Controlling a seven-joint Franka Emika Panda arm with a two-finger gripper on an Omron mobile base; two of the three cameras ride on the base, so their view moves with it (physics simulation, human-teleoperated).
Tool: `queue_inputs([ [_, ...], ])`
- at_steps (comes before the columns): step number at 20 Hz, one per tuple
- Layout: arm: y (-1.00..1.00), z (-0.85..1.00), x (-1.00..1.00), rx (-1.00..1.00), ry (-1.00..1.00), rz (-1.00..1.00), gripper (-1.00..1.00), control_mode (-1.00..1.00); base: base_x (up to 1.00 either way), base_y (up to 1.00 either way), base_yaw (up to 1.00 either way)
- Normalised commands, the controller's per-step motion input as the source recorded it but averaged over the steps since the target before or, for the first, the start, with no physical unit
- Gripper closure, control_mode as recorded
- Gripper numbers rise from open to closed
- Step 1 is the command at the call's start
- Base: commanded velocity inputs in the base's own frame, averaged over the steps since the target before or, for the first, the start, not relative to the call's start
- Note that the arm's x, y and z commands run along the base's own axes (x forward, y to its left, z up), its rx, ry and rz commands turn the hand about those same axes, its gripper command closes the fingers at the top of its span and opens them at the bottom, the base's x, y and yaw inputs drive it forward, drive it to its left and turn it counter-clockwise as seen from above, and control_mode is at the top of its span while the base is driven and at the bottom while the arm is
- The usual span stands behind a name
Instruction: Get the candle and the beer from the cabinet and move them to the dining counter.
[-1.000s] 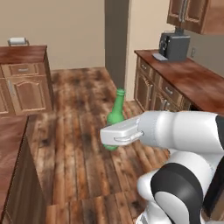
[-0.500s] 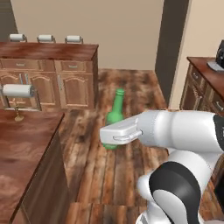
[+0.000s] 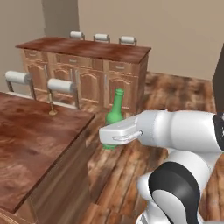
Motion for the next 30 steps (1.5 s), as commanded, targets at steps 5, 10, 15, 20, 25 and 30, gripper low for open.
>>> queue_inputs([
  [5,0.00,0.00,0.00,0.00,0.00,0.00,1.00,1.00,0.43,-0.52,0.50],
  [10,0.00,0.00,0.00,0.00,0.00,0.00,1.00,1.00,0.40,-0.55,0.49],
  [15,0.00,0.00,0.00,0.00,0.00,0.00,1.00,1.00,0.36,-0.56,0.50],
  [20,0.00,0.00,0.00,0.00,0.00,0.00,1.00,1.00,0.32,-0.57,0.50],
  [25,0.00,0.00,0.00,0.00,0.00,0.00,1.00,1.00,0.30,-0.59,0.49],
  [30,0.00,0.00,0.00,0.00,0.00,0.00,1.00,1.00,0.28,-0.63,0.48],
])
